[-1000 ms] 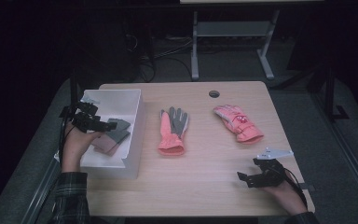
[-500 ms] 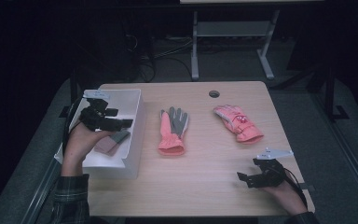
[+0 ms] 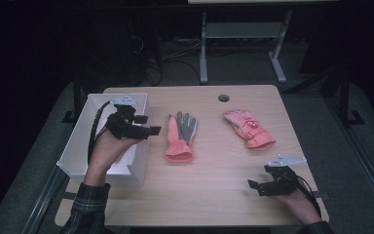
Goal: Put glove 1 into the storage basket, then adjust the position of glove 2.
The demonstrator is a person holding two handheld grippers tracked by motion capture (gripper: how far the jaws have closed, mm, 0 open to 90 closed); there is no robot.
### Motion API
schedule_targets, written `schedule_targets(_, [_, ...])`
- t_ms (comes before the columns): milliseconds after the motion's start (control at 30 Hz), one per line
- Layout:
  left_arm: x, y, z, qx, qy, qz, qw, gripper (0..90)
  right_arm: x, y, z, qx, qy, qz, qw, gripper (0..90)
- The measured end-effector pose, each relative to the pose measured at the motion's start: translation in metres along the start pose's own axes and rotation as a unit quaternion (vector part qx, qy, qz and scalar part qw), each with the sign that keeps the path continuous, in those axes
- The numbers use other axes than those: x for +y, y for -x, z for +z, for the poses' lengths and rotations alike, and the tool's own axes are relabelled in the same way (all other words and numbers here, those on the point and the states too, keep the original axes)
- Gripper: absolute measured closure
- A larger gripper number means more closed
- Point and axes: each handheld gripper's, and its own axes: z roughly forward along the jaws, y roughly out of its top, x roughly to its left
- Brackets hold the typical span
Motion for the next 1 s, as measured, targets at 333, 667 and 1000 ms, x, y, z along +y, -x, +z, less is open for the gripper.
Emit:
schedule_targets(333, [0.015, 0.032, 0.034, -0.027, -0.03, 0.041, 0.9984, 73.3, 0.001, -0.003, 0.0, 0.002, -0.003, 0.0, 1.0, 11.3])
schedule_targets(667, [0.02, 0.045, 0.087, -0.003, -0.071, 0.054, 0.996, 89.6, 0.002, -0.005, 0.0, 0.008, 0.0, -0.011, 0.9999, 11.4])
schedule_targets(1000, [0.014, 0.026, 0.137, 0.029, -0.093, 0.032, 0.9947, 89.7, 0.001, -0.005, 0.0, 0.011, 0.0, -0.012, 0.9999, 11.5])
